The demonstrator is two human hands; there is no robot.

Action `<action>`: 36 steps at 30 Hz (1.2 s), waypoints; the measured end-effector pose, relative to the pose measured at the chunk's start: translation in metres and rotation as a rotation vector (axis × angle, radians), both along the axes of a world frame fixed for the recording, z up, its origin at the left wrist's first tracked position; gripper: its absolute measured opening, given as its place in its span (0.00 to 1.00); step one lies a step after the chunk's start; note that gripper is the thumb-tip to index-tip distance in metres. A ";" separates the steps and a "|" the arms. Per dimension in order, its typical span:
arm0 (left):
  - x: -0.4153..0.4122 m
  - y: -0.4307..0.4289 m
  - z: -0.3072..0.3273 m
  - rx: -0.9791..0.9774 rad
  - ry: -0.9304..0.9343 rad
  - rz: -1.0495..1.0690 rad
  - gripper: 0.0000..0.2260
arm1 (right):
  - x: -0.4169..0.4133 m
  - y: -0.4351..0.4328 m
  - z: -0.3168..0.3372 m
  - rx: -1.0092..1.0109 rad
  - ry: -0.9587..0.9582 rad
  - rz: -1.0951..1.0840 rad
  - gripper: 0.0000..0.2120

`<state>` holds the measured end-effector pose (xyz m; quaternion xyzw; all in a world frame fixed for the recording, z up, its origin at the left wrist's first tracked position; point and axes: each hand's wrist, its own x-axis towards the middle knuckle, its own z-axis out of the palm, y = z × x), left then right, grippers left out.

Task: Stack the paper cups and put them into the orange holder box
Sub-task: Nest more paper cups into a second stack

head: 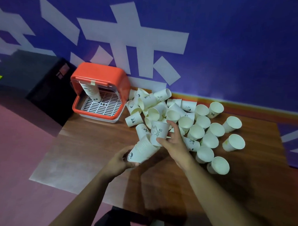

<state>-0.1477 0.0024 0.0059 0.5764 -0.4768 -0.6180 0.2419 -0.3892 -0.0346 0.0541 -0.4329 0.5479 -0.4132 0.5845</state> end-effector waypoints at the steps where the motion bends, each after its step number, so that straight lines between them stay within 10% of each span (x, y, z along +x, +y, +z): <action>1: -0.002 0.001 0.003 -0.005 0.013 0.008 0.26 | 0.003 0.004 0.000 -0.009 0.024 0.018 0.30; 5: -0.001 0.003 0.008 -0.029 0.076 0.064 0.30 | 0.023 0.014 -0.004 -0.037 0.196 0.123 0.17; 11: 0.045 -0.008 0.001 -0.014 0.083 0.098 0.30 | 0.061 0.004 -0.004 0.034 0.265 0.193 0.27; 18: 0.126 -0.049 -0.015 -0.015 0.057 0.076 0.33 | 0.102 -0.049 -0.066 0.292 0.661 -0.123 0.31; 24: 0.195 -0.097 -0.025 -0.008 0.020 -0.048 0.27 | 0.124 -0.083 -0.110 0.618 0.448 -0.542 0.23; 36: 0.226 -0.132 -0.039 0.032 -0.014 -0.148 0.23 | 0.164 -0.065 -0.040 0.168 0.569 -0.443 0.15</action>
